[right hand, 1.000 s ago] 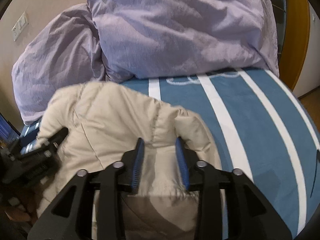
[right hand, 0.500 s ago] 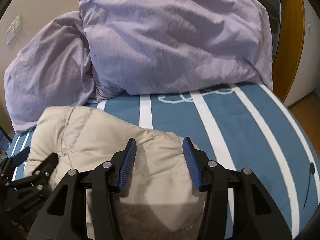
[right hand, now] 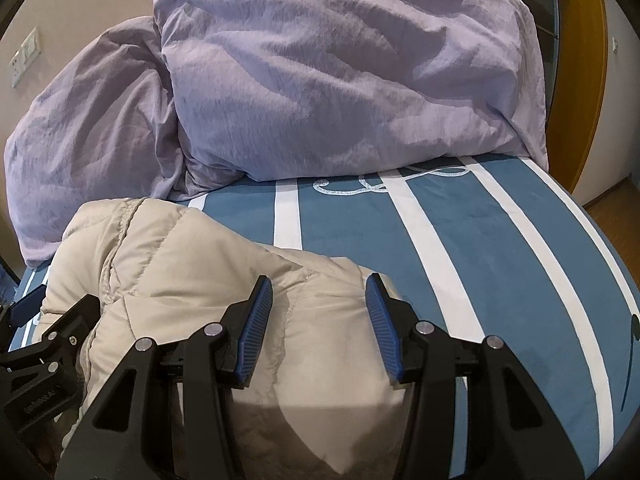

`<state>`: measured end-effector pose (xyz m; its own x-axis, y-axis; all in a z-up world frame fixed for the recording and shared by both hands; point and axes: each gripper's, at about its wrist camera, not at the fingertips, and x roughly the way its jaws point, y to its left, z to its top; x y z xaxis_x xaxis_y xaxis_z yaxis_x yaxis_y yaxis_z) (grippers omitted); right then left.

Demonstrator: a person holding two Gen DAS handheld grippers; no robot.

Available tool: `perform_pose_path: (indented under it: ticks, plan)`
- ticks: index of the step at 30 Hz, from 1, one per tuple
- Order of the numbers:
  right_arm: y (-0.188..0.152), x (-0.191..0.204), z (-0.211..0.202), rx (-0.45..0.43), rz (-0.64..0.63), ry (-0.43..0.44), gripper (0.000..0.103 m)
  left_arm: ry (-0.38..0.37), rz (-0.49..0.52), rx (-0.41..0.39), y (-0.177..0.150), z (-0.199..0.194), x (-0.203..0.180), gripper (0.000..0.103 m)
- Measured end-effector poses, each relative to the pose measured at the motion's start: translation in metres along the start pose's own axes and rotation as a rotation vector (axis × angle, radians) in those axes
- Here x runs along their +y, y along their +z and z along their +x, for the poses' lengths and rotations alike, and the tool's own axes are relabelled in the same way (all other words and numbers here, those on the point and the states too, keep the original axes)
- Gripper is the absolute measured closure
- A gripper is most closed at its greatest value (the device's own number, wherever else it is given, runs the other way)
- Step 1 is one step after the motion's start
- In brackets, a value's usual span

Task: Fold large clothes

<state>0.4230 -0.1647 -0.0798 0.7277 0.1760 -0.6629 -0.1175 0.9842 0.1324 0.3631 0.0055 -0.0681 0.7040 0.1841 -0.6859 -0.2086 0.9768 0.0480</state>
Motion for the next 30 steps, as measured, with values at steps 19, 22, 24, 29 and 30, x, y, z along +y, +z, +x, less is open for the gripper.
perform_pose_path:
  ticks: [19,22,24,29,30]
  plan:
    - [-0.0045,-0.0037,0.004,-0.015,0.016,0.012,0.051,0.005,0.006,-0.004,0.0029,0.0027,0.0015,0.008]
    - [-0.0048,-0.0037,0.0042,-0.015,0.016,0.012,0.051,0.005,0.006,-0.004,0.0012,0.0013,0.0002,0.008]
    - [-0.0048,-0.0035,0.0046,-0.016,0.015,0.012,0.051,0.005,0.006,-0.004,0.0019,0.0019,0.0007,0.008]
    - [-0.0053,-0.0037,0.0045,-0.016,0.016,0.013,0.051,0.005,0.006,-0.004,0.0008,0.0011,-0.0001,0.008]
    - [-0.0056,-0.0039,0.0041,-0.016,0.015,0.013,0.05,0.005,0.007,-0.004,0.0003,0.0007,-0.0005,0.008]
